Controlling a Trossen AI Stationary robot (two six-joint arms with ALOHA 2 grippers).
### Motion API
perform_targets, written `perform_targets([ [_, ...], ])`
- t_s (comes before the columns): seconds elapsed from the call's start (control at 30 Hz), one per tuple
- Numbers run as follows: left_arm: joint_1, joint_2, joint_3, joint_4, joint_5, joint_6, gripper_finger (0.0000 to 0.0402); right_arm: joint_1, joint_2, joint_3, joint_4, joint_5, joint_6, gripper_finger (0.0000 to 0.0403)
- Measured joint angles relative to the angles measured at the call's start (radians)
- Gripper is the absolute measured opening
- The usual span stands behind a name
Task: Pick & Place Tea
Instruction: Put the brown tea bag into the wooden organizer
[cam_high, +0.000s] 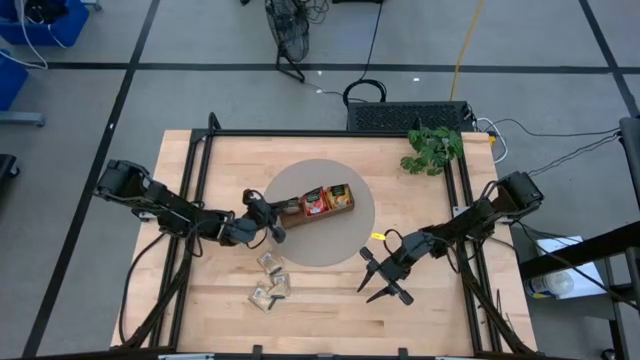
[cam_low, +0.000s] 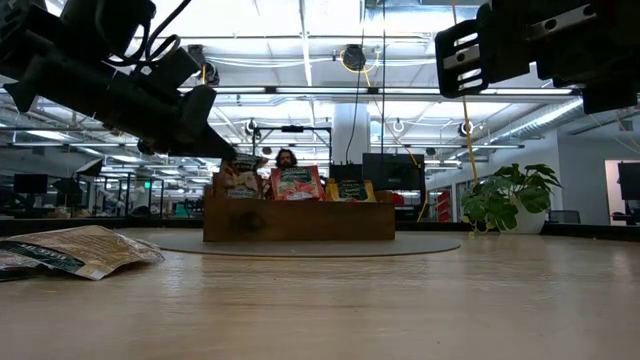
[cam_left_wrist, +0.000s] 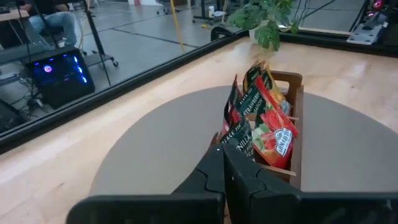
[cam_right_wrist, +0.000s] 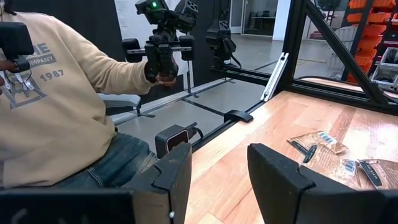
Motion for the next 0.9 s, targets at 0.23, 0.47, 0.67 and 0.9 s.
perform_targets([
  [0.23, 0.000, 0.000, 0.000, -0.053, 0.000, 0.003, 0.0004, 0.000, 0.000, 0.000, 0.000, 0.000, 0.000, 0.0141],
  [0.47, 0.000, 0.001, -0.001, -0.099, 0.079, -0.014, 0.0024, 0.000, 0.000, 0.000, 0.000, 0.000, -0.001, 0.0141],
  [0.67, 0.001, 0.001, -0.001, -0.077, 0.065, -0.014, 0.0055, 0.000, 0.000, 0.000, 0.000, 0.000, -0.005, 0.0141],
  [0.9, -0.004, -0.008, -0.001, 0.013, 0.052, 0.029, 0.0109, 0.000, 0.000, 0.000, -0.015, 0.000, -0.006, 0.0141],
])
